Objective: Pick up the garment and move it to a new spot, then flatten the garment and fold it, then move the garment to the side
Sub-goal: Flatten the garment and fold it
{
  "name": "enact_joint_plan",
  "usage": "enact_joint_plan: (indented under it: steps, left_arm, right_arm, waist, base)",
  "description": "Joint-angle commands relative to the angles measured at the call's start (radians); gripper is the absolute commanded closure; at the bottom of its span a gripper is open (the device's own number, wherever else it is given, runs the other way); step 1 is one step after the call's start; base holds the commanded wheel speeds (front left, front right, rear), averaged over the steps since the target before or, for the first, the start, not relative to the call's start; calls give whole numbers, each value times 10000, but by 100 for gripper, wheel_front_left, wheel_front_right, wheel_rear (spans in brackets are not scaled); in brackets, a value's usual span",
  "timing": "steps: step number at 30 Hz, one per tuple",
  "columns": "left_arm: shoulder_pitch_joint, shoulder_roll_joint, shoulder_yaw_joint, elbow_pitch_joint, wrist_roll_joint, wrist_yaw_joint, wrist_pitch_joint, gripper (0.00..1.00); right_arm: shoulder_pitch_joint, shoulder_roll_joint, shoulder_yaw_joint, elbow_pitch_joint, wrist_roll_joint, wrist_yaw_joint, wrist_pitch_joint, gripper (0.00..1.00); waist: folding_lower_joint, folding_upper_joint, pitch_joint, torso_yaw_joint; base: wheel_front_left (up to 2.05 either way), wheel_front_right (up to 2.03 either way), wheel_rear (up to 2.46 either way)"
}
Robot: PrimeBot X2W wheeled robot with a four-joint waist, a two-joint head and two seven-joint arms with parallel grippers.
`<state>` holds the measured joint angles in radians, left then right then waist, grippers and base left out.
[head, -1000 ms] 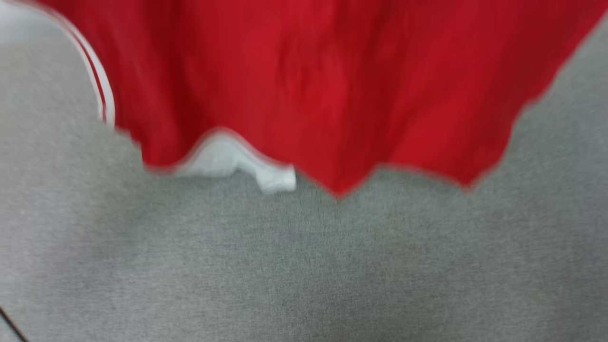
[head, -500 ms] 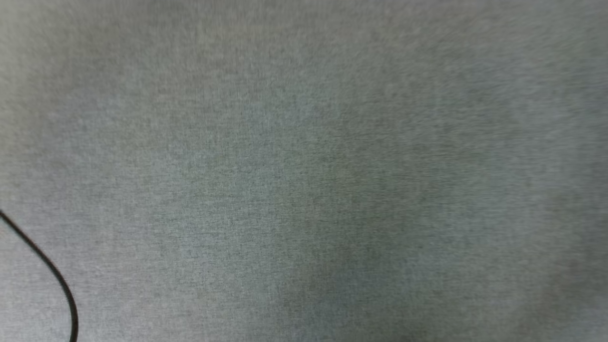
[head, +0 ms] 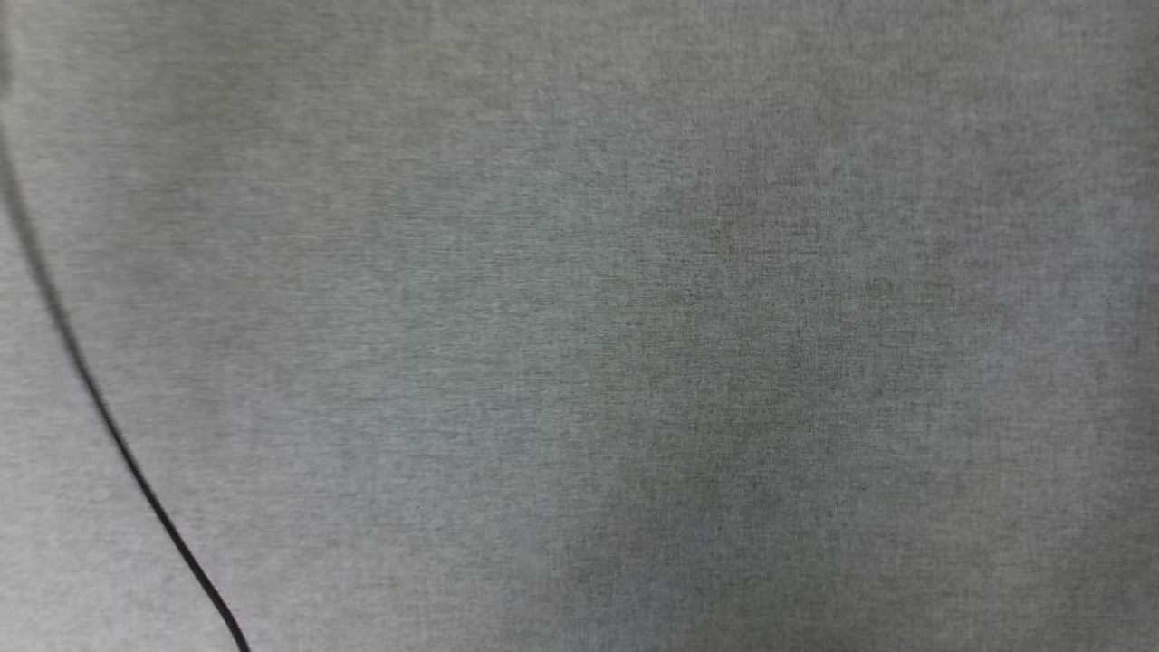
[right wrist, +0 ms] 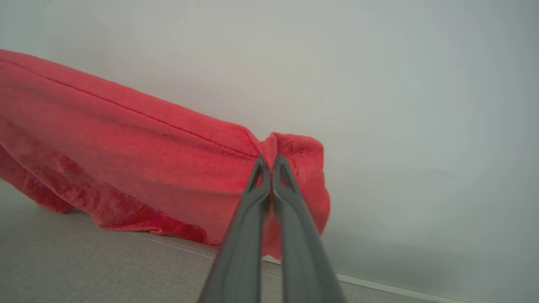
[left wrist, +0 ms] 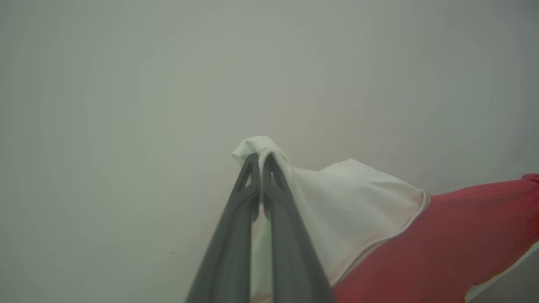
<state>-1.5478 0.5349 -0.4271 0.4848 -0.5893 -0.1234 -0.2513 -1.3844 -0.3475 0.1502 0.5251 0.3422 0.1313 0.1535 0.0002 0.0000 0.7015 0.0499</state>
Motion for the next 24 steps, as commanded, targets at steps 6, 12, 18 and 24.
enact_joint_plan:
  steps: [6, 12, 18, 24]
  left_arm:
    - [2914, -485, -102, -811, 12, 76, -149, 100]
    - [6176, -721, 107, -1939, 91, 272, -146, 100]
    - [9213, -653, -260, -2482, 192, 329, -139, 100]
    - [11712, -492, -598, -3214, -363, 529, 176, 100]
  right_arm:
    - [1826, -421, 869, 228, 352, -11, -532, 100]
    - [3841, -822, 1693, 199, 973, -11, -823, 100]
    - [5905, -1145, 2219, 54, 1970, -9, -806, 100]
    - [7711, -1425, 2471, -252, 3045, -9, -634, 100]
  waist:
    - [-2, 0, -966, 261]
    - [-2, 0, -2105, 325]
    - [-2, 0, -3285, 390]
    - [-2, 0, -4276, 439]
  base:
    - [0, 0, 0]
    - [0, 0, 0]
    - [0, 0, 0]
    - [0, 0, 0]
